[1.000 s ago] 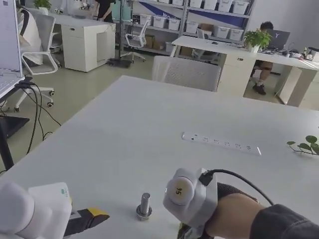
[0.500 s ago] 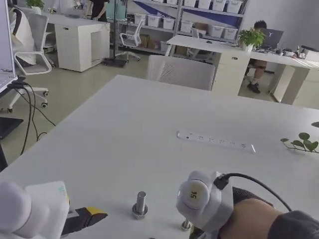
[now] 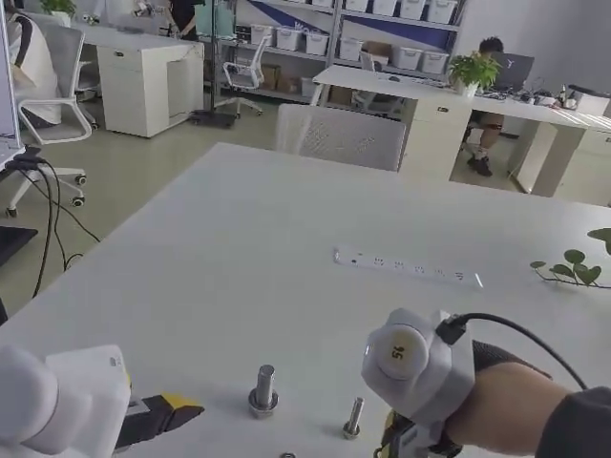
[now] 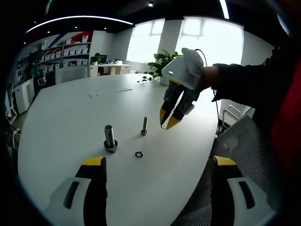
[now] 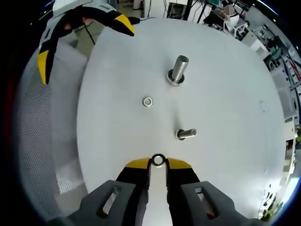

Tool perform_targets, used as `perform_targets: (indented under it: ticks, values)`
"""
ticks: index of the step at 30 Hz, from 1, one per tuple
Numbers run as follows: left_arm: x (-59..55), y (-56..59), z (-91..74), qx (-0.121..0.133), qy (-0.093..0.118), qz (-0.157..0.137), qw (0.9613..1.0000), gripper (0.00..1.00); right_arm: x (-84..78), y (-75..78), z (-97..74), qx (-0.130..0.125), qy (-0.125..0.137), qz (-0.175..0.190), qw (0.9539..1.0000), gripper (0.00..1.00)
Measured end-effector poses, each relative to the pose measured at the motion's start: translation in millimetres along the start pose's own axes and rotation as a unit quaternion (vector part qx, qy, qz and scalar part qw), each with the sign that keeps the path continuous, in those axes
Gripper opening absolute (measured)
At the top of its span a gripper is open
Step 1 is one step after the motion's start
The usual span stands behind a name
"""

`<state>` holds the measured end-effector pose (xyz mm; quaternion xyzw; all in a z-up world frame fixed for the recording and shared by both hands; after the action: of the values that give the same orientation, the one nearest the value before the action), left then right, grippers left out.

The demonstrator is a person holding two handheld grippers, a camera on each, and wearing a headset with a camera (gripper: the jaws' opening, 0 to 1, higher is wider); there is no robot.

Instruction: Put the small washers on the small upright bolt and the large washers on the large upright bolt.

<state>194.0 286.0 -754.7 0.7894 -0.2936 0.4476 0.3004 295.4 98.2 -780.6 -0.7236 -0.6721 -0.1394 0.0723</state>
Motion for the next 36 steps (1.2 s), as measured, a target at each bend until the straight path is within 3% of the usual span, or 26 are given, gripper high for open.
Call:
perform_targets:
  ticks: [10, 25, 36]
  values:
    - [1.5, -0.1, 0.7, 0.001, 0.001, 0.001, 1.0000, 0.92, 8.9, 11.3, -16.5, -0.020, 0.009, -0.007, 0.9997, 0.13]
    - [2.1, -0.9, 0.8, 0.003, 0.000, 0.001, 1.0000, 0.92, 34.5, 32.7, -38.2, -0.048, 0.020, -0.037, 0.9980, 0.13]
    - [1.4, -2.2, -0.2, 0.007, 0.001, -0.003, 1.0000, 0.92, 45.9, 41.1, -31.9, -0.043, 0.013, -0.058, 0.9973, 0.13]
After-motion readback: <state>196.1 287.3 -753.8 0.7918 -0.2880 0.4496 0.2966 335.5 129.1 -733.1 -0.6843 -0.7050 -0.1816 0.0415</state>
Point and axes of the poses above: the centre of the closed fingertips' face, and the gripper's own axes: z roughly forward along the fingers, y roughly to its right, x roughly out of its top, the point moved 6 cm from there along -z, roughly backward along the fingers, and after that the axes turned 3 degrees about y, right-handed, at the moved point
